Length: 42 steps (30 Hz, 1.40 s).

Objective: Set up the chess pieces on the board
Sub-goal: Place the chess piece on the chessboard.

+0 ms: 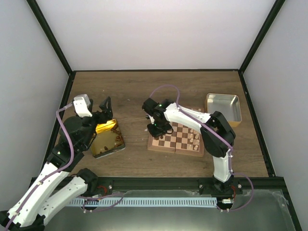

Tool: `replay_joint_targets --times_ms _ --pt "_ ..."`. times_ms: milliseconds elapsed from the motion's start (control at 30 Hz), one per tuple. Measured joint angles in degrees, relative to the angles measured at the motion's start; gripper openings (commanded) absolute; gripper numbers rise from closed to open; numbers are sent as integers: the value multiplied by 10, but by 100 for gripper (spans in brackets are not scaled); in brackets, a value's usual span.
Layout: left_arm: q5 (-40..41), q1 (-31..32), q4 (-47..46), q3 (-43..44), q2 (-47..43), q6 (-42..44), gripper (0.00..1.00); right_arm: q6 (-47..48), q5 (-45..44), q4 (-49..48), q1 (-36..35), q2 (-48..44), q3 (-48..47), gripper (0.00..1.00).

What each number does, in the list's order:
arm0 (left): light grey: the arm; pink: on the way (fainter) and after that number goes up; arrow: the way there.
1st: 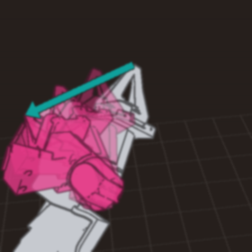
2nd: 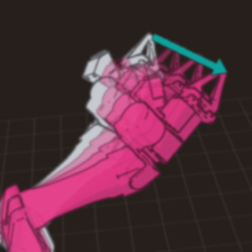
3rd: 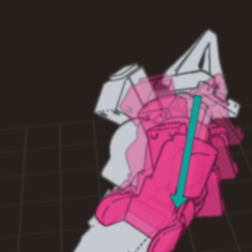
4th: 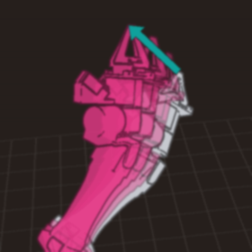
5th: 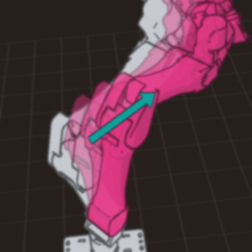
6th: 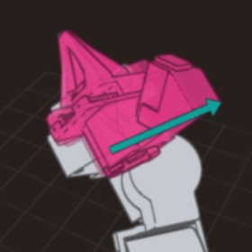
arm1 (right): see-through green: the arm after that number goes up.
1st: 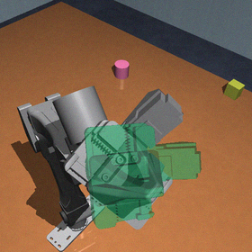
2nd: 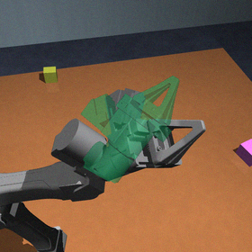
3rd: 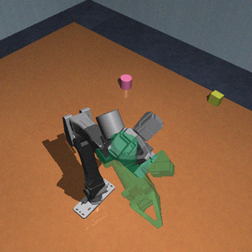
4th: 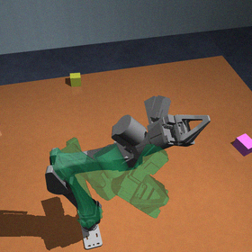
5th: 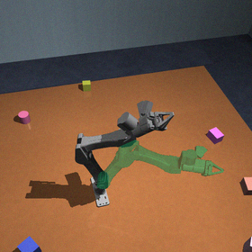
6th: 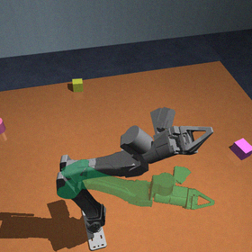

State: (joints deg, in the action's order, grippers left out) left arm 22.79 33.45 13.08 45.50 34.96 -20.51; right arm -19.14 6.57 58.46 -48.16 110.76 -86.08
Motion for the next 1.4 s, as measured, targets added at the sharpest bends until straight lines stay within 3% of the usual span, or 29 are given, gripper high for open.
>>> replay_joint_targets --times_ms 200,667,1000,1400 --pt "-1 0 -1 0 0 0 91 -8 -9 -6 0 -3 0 21" --pt "-6 0 -1 -2 10 0 91 -39 -19 -38 0 -58 15 25" --pt "-6 0 -2 -3 16 0 91 -41 -6 -46 0 -58 41 24" --pt "-8 0 -2 -3 17 0 91 -40 -2 -61 0 -57 64 13"
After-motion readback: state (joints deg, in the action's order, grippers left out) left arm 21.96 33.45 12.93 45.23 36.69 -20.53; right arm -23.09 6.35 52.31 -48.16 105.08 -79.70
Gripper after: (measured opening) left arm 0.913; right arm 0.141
